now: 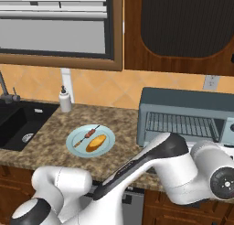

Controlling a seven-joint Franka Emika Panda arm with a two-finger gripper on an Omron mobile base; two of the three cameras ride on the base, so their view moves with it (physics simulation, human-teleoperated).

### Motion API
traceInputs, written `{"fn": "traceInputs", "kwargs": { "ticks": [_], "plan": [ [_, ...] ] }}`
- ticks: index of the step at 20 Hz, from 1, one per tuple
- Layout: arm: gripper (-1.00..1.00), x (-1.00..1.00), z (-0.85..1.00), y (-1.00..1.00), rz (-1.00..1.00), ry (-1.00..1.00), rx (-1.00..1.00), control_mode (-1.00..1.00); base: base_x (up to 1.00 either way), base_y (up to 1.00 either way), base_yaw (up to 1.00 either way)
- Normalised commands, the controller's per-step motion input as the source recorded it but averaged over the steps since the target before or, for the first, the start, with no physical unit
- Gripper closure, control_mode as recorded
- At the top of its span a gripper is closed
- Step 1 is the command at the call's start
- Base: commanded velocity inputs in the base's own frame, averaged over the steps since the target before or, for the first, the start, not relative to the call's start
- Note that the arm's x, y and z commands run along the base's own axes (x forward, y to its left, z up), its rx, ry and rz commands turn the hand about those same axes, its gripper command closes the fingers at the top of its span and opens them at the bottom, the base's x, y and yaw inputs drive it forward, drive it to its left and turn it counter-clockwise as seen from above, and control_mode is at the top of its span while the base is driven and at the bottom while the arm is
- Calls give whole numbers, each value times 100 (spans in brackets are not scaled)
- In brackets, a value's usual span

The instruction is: Pick up the kebab skewer and baguette bread, and place them inside the toaster oven. Close the toaster oven door and start by setting the timer.

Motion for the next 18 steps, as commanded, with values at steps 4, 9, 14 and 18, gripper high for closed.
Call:
{"fn": "traceInputs", "kwargs": {
  "ticks": [4, 9, 14, 18],
  "plan": [
    [-100, 24, -20, -49, 0, -21, 0, -100, 0, 0, 0],
    [-100, 1, -13, 12, -1, -9, 0, -100, 0, 0, 0],
    [-100, 21, 0, 30, 0, -7, 0, -100, 0, 0, 0],
    [-100, 25, -1, 1, 0, -2, 4, -100, 0, 0, 0]
  ]
}}
